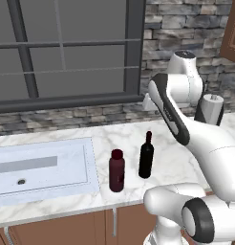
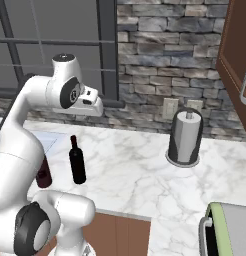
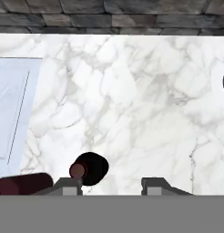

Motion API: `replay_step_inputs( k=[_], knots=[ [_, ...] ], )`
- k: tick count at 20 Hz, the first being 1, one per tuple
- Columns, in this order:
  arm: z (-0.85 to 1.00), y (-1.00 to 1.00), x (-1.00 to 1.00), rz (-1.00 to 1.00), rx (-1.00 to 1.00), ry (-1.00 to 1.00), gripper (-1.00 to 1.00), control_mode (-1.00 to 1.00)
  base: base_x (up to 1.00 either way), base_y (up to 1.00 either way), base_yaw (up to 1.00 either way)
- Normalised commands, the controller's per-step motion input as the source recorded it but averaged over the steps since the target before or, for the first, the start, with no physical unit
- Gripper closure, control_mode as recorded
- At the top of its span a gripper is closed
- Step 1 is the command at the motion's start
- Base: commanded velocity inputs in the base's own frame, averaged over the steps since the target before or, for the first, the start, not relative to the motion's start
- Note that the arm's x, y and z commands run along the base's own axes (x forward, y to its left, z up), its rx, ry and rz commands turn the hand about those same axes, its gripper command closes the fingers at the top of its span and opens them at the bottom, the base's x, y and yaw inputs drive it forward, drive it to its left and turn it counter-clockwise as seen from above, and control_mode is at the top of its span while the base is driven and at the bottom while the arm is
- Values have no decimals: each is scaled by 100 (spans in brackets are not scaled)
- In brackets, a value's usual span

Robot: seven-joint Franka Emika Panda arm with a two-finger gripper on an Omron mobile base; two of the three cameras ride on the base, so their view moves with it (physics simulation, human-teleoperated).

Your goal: There is a wine glass and glass cup on the dining counter. Place the wine bottle next to the wine glass and the juice bottle next to the glass cup.

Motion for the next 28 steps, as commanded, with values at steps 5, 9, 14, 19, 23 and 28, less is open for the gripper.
replay_step_inputs(
  k=[5,9,14,19,23,28],
  knots=[
    [0,0,-16,3,0,-7,-100,-100,0,0,0],
    [1,14,-33,6,-1,-19,-100,-100,0,0,0],
    [5,36,-25,0,-2,-10,-100,-100,0,0,0],
    [0,57,-1,1,-11,4,-100,-100,0,0,0],
    [1,53,0,4,-7,10,-100,-100,0,0,0],
    [4,44,-3,2,-1,7,-100,-100,0,0,0]
  ],
)
